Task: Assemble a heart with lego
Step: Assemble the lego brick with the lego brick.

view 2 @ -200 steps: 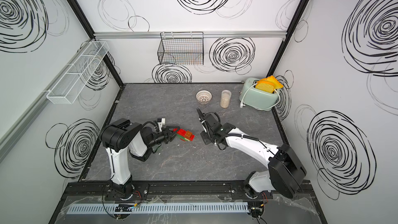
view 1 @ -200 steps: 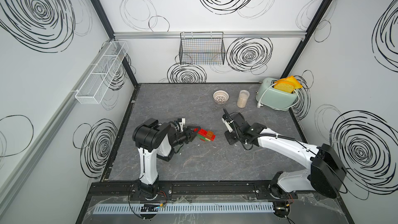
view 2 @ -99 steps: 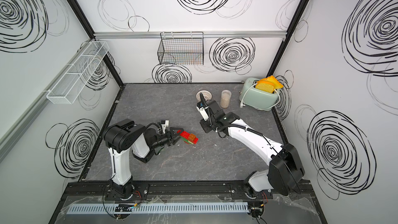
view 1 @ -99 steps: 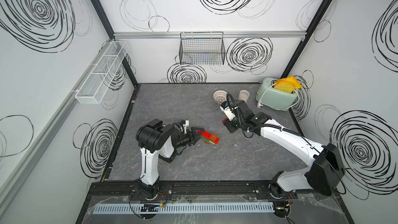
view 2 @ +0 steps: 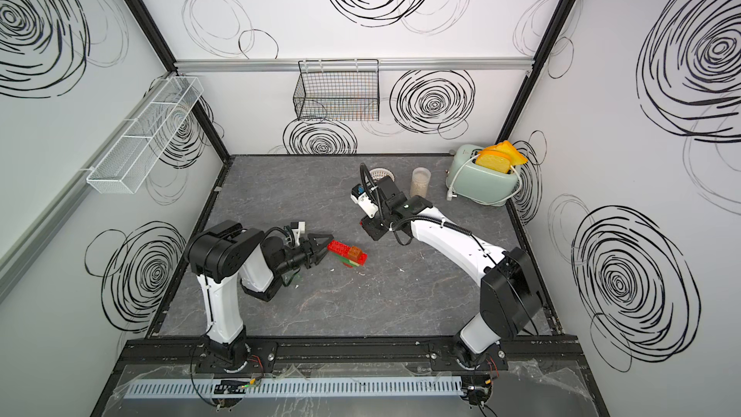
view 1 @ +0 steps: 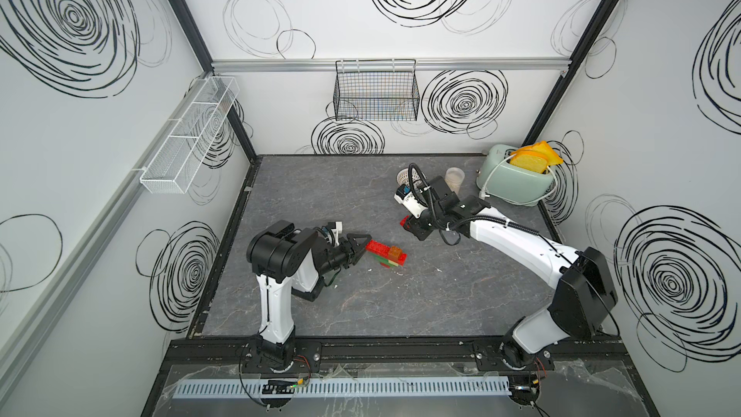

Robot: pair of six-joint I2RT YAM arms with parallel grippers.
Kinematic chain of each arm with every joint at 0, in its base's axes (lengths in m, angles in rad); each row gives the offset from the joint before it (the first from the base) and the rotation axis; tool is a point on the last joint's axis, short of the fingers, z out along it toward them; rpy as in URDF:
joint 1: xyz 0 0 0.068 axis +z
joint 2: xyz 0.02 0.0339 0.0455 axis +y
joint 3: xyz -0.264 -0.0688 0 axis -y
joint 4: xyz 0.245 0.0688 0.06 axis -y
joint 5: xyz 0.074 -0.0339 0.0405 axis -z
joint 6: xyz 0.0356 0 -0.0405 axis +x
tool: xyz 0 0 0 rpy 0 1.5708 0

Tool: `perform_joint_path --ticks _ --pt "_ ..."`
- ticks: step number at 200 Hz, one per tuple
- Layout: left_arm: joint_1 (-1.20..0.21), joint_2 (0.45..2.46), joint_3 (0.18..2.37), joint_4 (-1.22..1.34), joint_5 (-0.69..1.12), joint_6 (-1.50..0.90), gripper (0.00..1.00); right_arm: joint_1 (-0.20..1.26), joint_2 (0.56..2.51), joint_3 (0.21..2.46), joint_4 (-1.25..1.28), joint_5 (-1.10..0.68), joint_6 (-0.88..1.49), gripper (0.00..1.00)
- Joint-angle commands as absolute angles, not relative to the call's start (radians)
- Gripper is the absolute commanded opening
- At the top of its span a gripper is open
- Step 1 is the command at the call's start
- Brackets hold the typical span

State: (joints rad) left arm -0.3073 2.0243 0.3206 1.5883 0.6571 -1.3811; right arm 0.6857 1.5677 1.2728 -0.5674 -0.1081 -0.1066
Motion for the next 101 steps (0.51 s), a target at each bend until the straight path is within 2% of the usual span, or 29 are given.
perform_joint_path --ticks 1,55,101 --pt "-0.301 2.003 0.325 1.815 0.676 -1.384 0.58 0.692 1.588 1.302 -0.612 -0.147 -0.149 0.27" --pt "-0.318 1.997 0.328 1.815 0.674 -1.39 0.57 0.699 1.603 1.314 -0.616 -0.166 -0.168 0.27" --pt "-0.347 1.991 0.333 1.815 0.659 -1.397 0.46 0.719 1.624 1.345 -0.648 -0.201 -0.215 0.27"
